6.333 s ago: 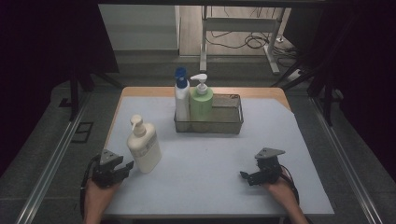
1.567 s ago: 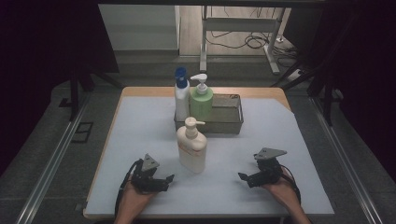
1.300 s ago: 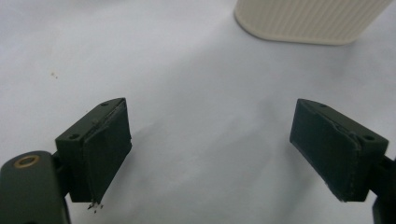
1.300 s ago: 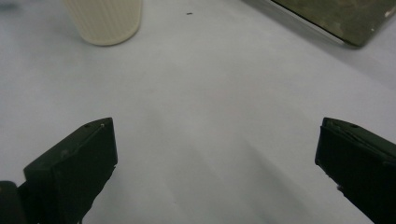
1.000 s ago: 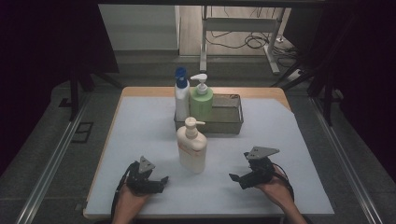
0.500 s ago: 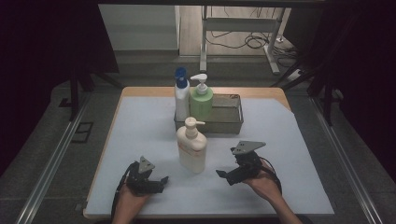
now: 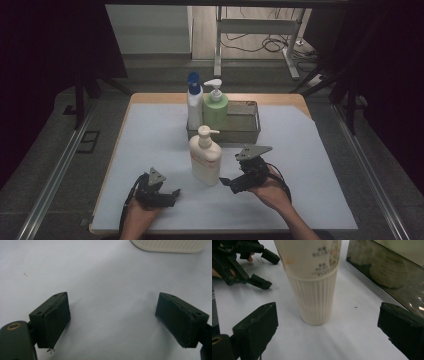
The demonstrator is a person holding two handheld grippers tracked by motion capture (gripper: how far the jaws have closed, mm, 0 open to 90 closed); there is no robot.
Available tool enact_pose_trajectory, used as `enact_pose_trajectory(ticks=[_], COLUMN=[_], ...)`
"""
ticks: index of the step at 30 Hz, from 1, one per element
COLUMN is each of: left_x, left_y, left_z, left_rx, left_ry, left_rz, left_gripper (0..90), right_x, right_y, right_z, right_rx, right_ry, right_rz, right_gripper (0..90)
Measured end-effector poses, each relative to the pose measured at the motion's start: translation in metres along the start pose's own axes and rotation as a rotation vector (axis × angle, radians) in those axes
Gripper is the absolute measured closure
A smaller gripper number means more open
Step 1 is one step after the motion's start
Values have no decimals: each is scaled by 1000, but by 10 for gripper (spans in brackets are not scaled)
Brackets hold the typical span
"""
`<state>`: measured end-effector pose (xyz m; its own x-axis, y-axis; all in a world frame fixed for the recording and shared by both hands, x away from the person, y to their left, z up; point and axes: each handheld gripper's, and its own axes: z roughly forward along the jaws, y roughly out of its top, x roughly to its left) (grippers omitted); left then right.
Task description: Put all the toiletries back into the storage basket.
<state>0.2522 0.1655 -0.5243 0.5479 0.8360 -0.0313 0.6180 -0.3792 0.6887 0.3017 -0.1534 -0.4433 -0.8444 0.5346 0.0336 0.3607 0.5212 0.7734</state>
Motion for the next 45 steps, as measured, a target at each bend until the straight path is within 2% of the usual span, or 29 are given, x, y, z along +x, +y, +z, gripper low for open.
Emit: enact_pose_trajectory(ticks=[4,14,21,25,29,40,45], left_x=[0,0,0,0,0,0,0], left_y=[0,0,0,0,0,0,0], left_z=[0,0,0,0,0,0,0], left_rx=[1,0,0,0,0,0,0], left_ry=[0,-1,-1,-1,-1,-2,-1], left_rz=[1,-1,-1,-1,-1,-1,-2], left_gripper=[123,123,123,123,123,123,123], right_x=[5,12,16,18,21,22,20], right_y=[7,27,41,47,52,59,60], right_z=[4,11,19,24,28,36,36], right_rx=[8,-5,0,-5,-11,-10,6], right_ry=[-3,18,14,-12,-16,-53,-40], right_rz=[-17,-9,-9,-24,-19,-23,-31], right_gripper=[51,62,130,157,202,332,341])
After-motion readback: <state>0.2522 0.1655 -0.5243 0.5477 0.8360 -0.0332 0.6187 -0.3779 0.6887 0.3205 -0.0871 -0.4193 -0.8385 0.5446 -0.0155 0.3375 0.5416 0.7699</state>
